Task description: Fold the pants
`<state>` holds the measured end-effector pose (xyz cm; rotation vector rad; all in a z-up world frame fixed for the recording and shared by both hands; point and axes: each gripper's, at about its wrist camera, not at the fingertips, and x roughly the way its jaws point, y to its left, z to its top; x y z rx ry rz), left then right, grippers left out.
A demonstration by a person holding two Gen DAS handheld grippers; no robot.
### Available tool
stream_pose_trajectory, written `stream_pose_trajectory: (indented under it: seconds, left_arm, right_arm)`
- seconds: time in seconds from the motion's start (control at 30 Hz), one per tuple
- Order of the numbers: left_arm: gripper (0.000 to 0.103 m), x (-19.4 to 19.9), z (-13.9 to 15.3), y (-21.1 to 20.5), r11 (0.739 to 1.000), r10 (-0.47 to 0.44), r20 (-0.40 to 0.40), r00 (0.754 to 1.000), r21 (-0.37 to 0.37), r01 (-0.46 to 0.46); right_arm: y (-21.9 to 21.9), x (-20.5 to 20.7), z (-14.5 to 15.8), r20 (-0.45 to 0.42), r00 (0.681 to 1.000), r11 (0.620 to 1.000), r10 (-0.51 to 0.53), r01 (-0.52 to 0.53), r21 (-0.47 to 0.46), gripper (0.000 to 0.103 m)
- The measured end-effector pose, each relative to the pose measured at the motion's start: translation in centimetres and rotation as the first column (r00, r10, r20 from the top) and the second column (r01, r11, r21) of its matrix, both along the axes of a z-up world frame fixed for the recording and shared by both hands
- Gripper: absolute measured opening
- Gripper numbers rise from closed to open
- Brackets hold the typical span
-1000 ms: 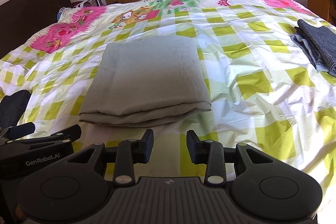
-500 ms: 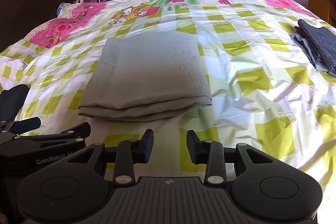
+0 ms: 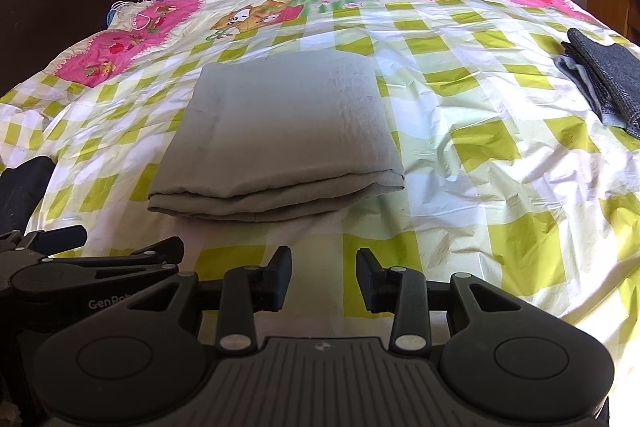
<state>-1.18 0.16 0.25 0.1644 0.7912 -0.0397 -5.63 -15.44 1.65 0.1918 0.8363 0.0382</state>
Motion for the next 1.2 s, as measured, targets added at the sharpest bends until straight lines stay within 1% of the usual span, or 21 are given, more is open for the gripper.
stream_pose_trajectory:
  seconds: [0.2, 0.53, 0.7, 0.8, 1.2]
  left_arm:
    - [0.103, 0.05, -0.13, -0.15, 1.000, -0.003, -0.011, 1.000, 0.005, 0.003]
    - [0.103, -0.02, -0.23, -0.43, 1.000, -0.024, -0.021, 0.999, 0.010, 0.024]
    - [0.103, 0.05, -0.28, -0.31, 1.000, -0.027, -0.033, 0.999, 0.003, 0.027]
    - [0.103, 0.07, -0.28, -0.23, 1.000, -0.029, -0.039, 0.999, -0.003, 0.028]
    - [0.103, 0.05, -0.32, -0.22, 1.000, -0.029, -0.051, 0.998, -0.007, 0.029]
  right_arm:
    - [-0.08, 0.08, -0.21, -0.007, 1.000, 1.000, -0.001, 0.001, 0.007, 0.050]
    - [0.31, 0.17, -0.27, -0.017, 1.000, 1.000, 0.012, -0.012, -0.007, 0.051]
    - [0.34, 0.35, -0.31, -0.031, 0.999, 1.000, 0.013, -0.014, -0.011, 0.051]
    - [0.27, 0.34, -0.33, -0.034, 0.999, 1.000, 0.010, -0.011, -0.008, 0.054]
    - [0.12, 0.20, -0.23, -0.031, 1.000, 1.000, 0.004, -0.003, 0.004, 0.054]
